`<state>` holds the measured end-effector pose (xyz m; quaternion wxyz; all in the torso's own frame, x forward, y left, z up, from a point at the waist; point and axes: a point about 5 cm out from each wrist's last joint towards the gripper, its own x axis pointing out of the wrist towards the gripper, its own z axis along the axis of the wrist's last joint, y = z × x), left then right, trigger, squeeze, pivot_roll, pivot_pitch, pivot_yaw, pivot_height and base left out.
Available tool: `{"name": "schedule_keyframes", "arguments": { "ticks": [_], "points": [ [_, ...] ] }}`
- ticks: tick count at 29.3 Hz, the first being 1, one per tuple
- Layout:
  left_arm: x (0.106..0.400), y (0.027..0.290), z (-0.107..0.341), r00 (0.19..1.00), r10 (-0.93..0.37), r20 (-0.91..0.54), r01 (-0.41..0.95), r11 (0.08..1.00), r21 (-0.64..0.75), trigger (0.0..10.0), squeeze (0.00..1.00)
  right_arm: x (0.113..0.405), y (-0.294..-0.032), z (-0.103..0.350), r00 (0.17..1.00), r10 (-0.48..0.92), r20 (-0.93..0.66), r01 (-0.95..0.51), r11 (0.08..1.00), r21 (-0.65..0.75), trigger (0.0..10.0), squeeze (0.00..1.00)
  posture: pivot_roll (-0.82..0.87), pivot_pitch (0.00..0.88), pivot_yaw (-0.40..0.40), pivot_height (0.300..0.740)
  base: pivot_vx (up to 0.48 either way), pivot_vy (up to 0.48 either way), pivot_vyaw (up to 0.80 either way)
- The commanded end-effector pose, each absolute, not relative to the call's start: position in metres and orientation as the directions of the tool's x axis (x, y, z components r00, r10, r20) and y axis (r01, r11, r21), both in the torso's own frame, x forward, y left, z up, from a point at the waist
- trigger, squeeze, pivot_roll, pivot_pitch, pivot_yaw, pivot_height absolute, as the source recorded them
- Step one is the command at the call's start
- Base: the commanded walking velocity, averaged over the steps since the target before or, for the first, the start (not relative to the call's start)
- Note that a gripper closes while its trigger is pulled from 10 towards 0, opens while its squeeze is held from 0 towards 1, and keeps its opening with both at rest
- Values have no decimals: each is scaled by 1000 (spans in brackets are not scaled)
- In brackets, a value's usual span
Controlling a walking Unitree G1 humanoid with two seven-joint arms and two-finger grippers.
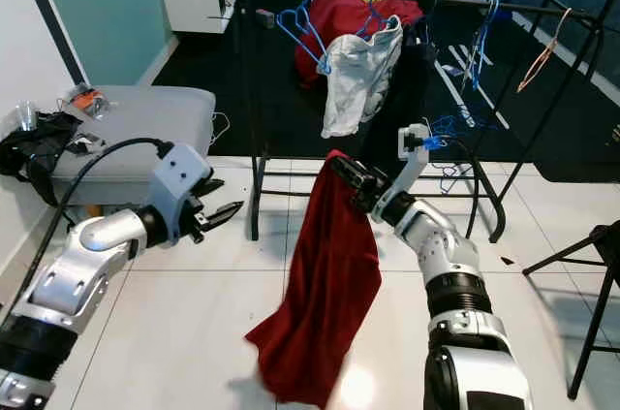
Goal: Hang hanger
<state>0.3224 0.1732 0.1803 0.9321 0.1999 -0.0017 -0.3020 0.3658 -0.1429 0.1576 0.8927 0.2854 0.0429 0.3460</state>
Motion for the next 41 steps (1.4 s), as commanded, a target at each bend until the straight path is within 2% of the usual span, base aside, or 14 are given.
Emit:
{"name": "schedule_keyframes", "arguments": {
  "ticks": [1, 3, 7, 10, 15, 21, 22, 23, 24, 25, 28, 32, 40, 41],
  "points": [
    [319, 169, 180, 792, -598, -121, 599, 725, 341, 10000, 0, 368, -140, 159, 770, 630, 99, -573, 615, 542, 0, 0, -61, 41, -66, 740, 0, 0, 0],
    [316, 165, 181, 772, -625, -114, 626, 720, 299, 10000, 0, 370, -138, 157, 784, 616, 81, -550, 628, 550, 0, 0, -61, 41, -66, 740, 0, 0, 0],
    [303, 134, 181, 720, -693, -44, 694, 716, 72, 10000, 0, 374, -134, 152, 816, 578, 25, -493, 672, 552, 0, 0, -59, 37, -72, 740, 0, 0, 0],
    [303, 134, 181, 720, -693, -44, 694, 716, 72, 10000, 0, 374, -134, 152, 816, 578, 25, -493, 672, 552, 0, 0, -59, 37, -72, 740, 0, 0, 0],
    [306, 113, 169, 768, -640, -14, 640, 768, -30, 10000, 0, 376, -125, 155, 811, 584, 21, -495, 669, 554, 0, 0, -70, 27, -69, 740, 0, 0, 0],
    [312, 99, 147, 796, -605, -37, 605, 796, 19, 10000, 0, 380, -113, 168, 805, 591, 51, -499, 629, 596, 0, 0, -75, 23, -77, 740, 0, 0, 0],
    [313, 97, 139, 800, -596, -69, 597, 802, 2, 10000, 478, 381, -109, 172, 808, 586, 57, -498, 628, 599, 0, 0, -77, 22, -79, 740, 0, 0, 0],
    [313, 97, 139, 800, -596, -69, 597, 802, 2, 10000, 478, 381, -109, 172, 808, 586, 57, -498, 628, 599, 0, 0, -77, 22, -79, 740, 0, 0, 0],
    [313, 96, 137, 803, -591, -76, 591, 806, -20, 10000, 898, 381, -108, 173, 811, 582, 61, -496, 627, 601, 0, 0, -79, 20, -80, 740, 0, 0, 0],
    [313, 93, 137, 803, -591, -74, 589, 806, -48, 10000, 1000, 381, -107, 174, 815, 576, 66, -491, 625, 607, 0, 0, -79, 20, -80, 740, 0, 0, 0],
    [313, 90, 139, 821, -568, -63, 561, 822, -101, 10000, 1000, 382, -105, 177, 824, 562, 72, -480, 625, 615, 0, 0, -80, 18, -81, 740, 0, 0, 0],
    [322, 96, 132, 893, -433, -122, 433, 901, -32, 10000, 1000, 382, -100, 180, 818, 571, 73, -487, 618, 618, 0, 0, -78, 21, -85, 740, 0, 0, 0],
    [325, 92, 132, 894, -445, -52, 432, 888, -158, 10000, 1000, 382, -92, 183, 809, 583, 77, -489, 594, 639, 0, 0, -76, 33, -89, 740, 0, 0, 0],
    [324, 90, 130, 882, -468, -50, 454, 875, -167, 10000, 710, 381, -91, 184, 807, 585, 77, -488, 589, 644, 0, 0, -76, 36, -89, 740, 0, 0, 0]
  ]
}}
